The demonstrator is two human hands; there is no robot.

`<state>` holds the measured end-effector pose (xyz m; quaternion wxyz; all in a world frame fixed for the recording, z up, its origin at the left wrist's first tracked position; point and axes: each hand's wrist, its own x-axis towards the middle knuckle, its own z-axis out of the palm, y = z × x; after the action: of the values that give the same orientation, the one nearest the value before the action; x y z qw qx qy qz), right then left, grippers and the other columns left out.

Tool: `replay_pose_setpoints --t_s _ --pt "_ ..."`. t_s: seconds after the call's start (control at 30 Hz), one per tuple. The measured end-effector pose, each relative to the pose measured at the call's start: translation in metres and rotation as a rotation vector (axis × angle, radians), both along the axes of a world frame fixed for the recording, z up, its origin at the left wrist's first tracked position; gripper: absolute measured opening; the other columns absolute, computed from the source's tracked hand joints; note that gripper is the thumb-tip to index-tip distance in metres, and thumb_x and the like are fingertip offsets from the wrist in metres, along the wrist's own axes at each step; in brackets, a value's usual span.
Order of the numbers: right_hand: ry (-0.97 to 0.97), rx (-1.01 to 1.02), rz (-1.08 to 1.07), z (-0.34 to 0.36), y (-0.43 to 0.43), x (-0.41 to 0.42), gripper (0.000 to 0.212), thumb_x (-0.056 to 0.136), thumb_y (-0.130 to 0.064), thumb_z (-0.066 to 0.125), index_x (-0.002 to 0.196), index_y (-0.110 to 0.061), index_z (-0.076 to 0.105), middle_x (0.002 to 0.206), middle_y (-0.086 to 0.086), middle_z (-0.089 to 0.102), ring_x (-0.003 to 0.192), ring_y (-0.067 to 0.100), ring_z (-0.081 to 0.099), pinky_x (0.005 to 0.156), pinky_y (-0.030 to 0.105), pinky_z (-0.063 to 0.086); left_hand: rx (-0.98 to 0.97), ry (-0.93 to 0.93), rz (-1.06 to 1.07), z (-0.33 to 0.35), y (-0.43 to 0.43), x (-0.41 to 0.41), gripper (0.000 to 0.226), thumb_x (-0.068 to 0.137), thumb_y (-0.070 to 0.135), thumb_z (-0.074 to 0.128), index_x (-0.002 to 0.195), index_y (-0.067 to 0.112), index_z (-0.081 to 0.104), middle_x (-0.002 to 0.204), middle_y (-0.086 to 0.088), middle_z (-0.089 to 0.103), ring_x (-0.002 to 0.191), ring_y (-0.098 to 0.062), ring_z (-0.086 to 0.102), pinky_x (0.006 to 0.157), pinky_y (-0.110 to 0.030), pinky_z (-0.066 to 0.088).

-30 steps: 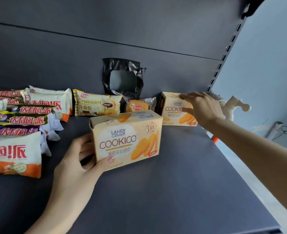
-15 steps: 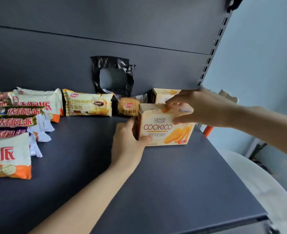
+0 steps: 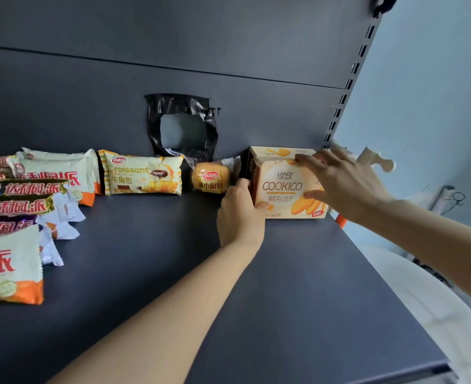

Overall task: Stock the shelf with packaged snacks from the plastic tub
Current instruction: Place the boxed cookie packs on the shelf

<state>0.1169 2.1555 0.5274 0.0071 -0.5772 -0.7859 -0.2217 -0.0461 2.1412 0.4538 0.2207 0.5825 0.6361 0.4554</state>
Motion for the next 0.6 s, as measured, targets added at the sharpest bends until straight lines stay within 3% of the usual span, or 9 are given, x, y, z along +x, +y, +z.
replay_pose_setpoints --t_s 0.27,0.33,0.47,0.6 --pt "-0.014 0.132 -0.028 -0.020 0.006 0.006 0.073 0.066 -0.029 0.084 0.128 -0.013 0.051 0.112 0.012 0.059 0.105 0.038 0.055 0.077 0.047 0.047 -0.041 0.054 0.021 0.000 0.004 0.004 0.030 0.085 0.027 0.071 0.107 0.016 0.054 0.114 -0.004 0.065 0.105 -0.026 0.061 0.086 -0.045 0.052" --pt "-0.005 0.119 -0.018 -0.018 0.003 0.004 0.074 0.073 -0.031 0.080 0.135 -0.013 0.045 0.120 0.012 0.056 0.110 0.037 0.052 0.082 0.048 0.046 -0.054 0.089 0.001 0.001 0.002 0.001 0.032 0.084 0.030 0.071 0.108 0.017 0.053 0.115 -0.003 0.063 0.106 -0.026 0.061 0.086 -0.046 0.052" --pt "0.045 0.077 -0.045 -0.013 -0.009 0.004 0.081 0.088 -0.047 0.058 0.150 -0.017 0.015 0.145 0.005 0.037 0.130 0.028 0.036 0.099 0.041 0.031 -0.086 0.186 -0.031 0.003 -0.011 -0.009 0.047 0.085 0.041 0.068 0.123 0.019 0.049 0.131 0.001 0.053 0.117 -0.025 0.053 0.087 -0.038 0.047" --pt "0.126 0.032 -0.101 -0.008 -0.031 0.003 0.084 0.090 -0.054 0.050 0.151 -0.015 0.009 0.153 0.003 0.026 0.136 0.026 0.030 0.104 0.039 0.024 -0.093 0.336 -0.104 0.014 -0.035 -0.023 0.060 0.089 0.051 0.058 0.136 0.018 0.042 0.141 0.001 0.045 0.125 -0.022 0.047 0.090 -0.033 0.043"
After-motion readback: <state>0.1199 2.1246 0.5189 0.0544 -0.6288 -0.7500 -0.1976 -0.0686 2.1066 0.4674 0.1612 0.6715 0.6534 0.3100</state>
